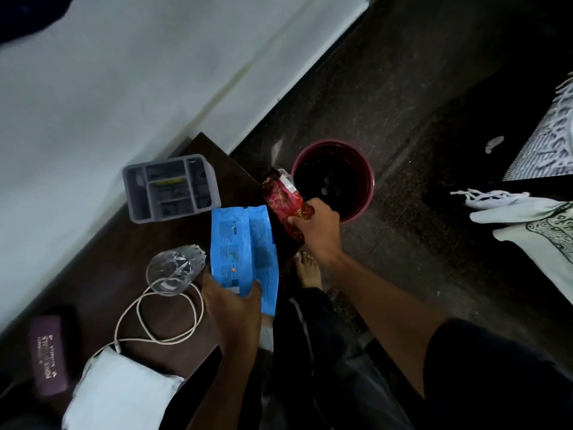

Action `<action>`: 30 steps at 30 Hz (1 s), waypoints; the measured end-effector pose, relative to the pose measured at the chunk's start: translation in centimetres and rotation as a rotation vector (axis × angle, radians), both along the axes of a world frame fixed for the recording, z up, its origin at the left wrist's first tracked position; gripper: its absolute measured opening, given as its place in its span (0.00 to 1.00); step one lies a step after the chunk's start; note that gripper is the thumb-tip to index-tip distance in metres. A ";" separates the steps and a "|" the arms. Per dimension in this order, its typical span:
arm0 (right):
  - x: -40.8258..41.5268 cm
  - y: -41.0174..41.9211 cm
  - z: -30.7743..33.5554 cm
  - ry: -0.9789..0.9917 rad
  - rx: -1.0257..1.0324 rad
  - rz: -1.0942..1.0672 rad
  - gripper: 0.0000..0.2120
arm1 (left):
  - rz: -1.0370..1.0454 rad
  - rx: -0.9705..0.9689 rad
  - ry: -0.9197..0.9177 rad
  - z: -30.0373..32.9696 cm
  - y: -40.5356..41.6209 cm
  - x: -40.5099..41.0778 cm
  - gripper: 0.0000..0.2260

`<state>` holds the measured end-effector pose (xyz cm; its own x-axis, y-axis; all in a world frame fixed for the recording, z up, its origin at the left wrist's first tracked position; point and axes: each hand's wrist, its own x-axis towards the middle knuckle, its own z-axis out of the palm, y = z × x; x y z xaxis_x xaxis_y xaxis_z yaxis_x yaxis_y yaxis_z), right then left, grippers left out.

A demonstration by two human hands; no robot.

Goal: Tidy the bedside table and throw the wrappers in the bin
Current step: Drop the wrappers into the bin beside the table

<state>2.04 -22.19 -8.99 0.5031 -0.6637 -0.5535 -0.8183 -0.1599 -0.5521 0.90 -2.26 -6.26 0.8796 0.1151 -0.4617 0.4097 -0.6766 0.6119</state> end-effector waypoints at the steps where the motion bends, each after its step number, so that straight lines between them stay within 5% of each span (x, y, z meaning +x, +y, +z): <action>1: -0.3 -0.3 0.1 -0.034 0.052 -0.090 0.11 | -0.018 0.017 -0.012 0.0 -0.1 0.1 0.34; 8: -3.7 -4.0 -0.6 -0.080 0.017 -0.291 0.10 | -0.112 0.036 0.000 -0.3 -0.6 0.9 0.42; 17: -4.5 -9.5 -6.4 0.141 0.047 -0.470 0.19 | -0.152 0.115 -0.045 -0.9 -2.3 0.5 0.39; 30: 0.0 -13.5 -15.8 0.166 0.156 -0.505 0.23 | -0.065 -0.168 -0.011 0.6 -5.8 1.7 0.31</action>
<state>2.07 -35.72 -24.83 0.0417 -0.7035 -0.7094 -0.8501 0.3481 -0.3951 2.63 -8.02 -5.64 0.8876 -0.0203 -0.4601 0.3611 -0.5893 0.7227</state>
